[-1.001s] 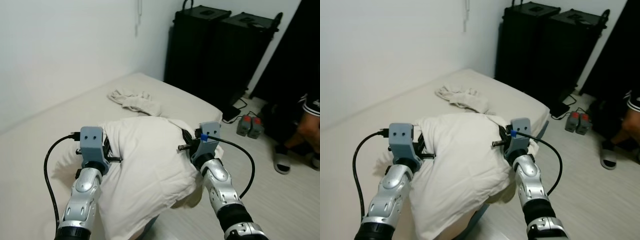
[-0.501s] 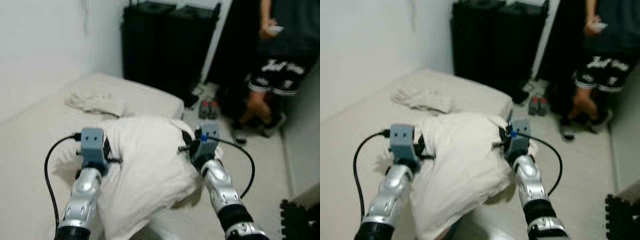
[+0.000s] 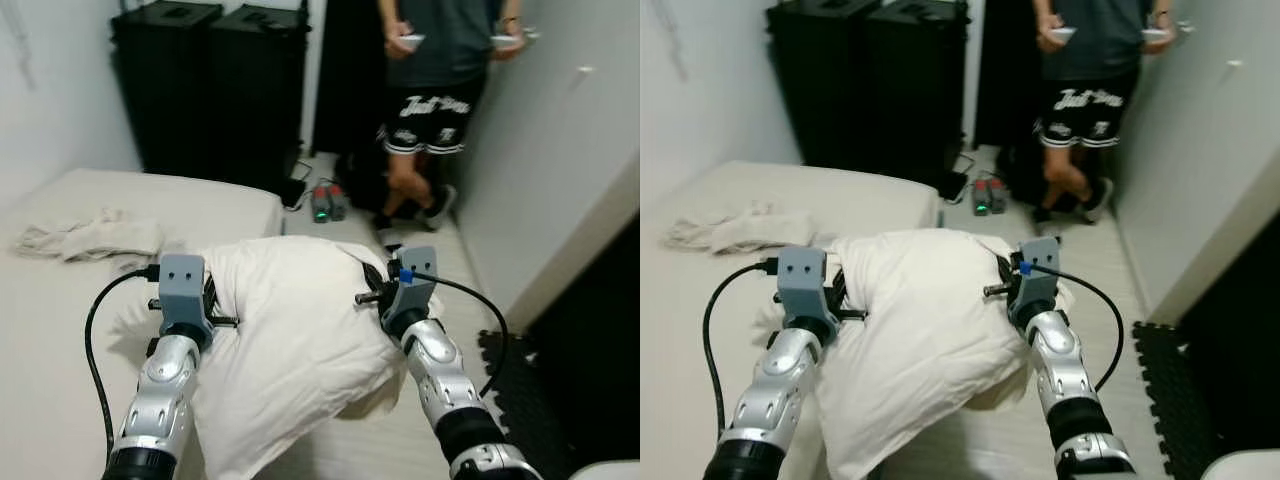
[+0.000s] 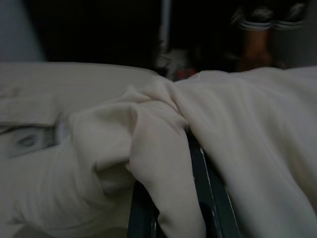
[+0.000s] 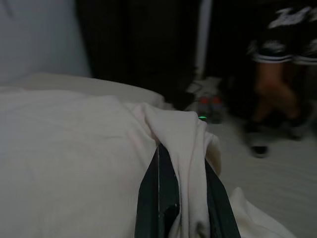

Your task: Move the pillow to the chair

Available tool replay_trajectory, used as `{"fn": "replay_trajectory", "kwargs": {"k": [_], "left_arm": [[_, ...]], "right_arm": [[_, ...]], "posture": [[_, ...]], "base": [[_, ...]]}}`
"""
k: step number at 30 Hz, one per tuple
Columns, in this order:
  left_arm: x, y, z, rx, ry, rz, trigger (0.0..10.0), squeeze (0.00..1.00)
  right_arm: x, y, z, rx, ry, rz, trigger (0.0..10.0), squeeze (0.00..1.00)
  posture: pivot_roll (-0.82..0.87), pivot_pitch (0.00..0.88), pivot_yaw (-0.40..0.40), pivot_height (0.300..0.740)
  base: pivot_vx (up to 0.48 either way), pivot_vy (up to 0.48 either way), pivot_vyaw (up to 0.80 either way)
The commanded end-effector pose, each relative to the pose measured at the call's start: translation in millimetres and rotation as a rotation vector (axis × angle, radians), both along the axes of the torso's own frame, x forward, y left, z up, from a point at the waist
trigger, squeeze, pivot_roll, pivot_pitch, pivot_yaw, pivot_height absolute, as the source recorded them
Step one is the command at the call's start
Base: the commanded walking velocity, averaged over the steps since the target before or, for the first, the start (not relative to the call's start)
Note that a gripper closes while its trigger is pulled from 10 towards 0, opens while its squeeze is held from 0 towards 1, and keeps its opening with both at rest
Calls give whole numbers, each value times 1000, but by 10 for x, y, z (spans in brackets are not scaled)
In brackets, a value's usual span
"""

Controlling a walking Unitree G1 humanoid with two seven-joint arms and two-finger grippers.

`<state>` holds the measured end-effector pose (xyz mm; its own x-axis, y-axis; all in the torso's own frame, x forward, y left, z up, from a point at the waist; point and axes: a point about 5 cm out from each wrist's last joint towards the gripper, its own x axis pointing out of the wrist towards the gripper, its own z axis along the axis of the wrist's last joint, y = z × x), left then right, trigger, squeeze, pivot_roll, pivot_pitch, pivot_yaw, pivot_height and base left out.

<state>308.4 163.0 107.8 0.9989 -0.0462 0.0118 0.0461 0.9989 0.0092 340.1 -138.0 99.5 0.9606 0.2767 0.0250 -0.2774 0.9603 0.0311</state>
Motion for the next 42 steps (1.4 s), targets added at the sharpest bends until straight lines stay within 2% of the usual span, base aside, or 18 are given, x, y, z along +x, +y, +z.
{"fn": "replay_trajectory", "kwargs": {"k": [1,11,15,31,42], "left_arm": [[16,-44,90,5,-55,-19,10000,0],[31,-82,83,23,-50,-39,10000,0],[68,-88,126,48,-53,-72,10000,0],[96,-70,127,104,-28,-142,10000,0],[107,-16,74,56,-2,-108,10000,0]], "right_arm": [[14,95,53,10,-21,34,10000,0],[1,113,15,1,-9,36,10000,0],[-30,145,-48,23,9,13,10000,0],[-100,172,-156,49,24,-34,10000,0],[-125,154,-179,55,22,-55,10000,0]], "posture": [[-22,34,-45,740],[-10,40,-32,740],[13,41,12,740],[46,32,84,740],[32,28,95,740]], "base": [[0,0,-800],[0,0,-800],[0,0,-800],[0,0,-800],[0,0,-800]]}}
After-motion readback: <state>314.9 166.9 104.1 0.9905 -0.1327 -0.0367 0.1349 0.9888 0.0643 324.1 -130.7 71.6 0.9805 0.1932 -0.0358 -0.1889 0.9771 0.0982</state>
